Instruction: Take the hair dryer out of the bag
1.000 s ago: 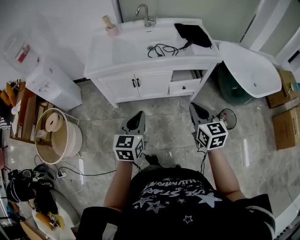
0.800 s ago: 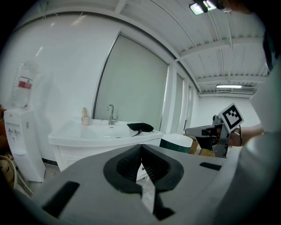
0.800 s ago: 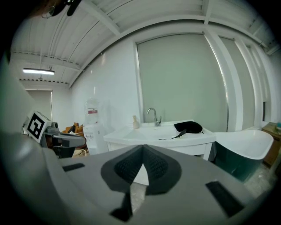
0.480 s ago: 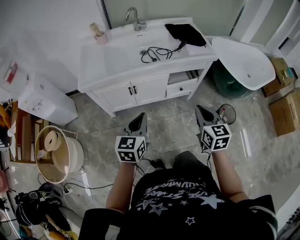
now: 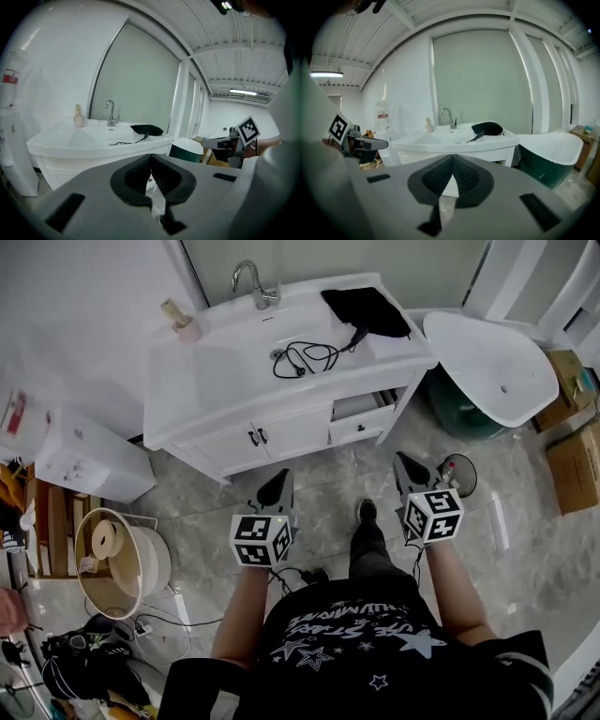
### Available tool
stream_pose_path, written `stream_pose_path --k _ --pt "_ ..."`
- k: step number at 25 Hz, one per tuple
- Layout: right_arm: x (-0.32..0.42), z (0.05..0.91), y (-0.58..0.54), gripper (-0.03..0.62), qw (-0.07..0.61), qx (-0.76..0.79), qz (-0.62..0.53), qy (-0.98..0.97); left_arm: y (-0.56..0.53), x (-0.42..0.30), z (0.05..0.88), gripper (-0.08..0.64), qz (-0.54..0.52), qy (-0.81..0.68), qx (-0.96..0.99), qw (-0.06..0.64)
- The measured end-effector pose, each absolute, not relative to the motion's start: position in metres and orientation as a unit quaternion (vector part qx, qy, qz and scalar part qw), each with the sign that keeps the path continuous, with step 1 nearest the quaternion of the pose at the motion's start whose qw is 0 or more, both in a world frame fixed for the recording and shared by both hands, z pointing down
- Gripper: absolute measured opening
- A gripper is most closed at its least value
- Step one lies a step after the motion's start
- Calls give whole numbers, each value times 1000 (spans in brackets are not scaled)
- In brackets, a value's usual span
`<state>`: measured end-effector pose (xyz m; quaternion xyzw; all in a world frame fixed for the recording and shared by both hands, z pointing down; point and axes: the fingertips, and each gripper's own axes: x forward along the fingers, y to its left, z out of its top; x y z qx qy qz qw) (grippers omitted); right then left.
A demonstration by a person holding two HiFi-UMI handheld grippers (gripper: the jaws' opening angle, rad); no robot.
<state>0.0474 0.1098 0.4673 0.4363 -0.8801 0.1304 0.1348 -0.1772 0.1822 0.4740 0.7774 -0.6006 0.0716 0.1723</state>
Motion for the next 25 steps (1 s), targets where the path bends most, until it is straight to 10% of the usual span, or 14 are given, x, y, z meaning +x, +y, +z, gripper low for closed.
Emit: stream_pose_path --k 25 --pt "87 461 -140 38 123 373 118 -912 -39 -105 457 60 80 -638 747 169"
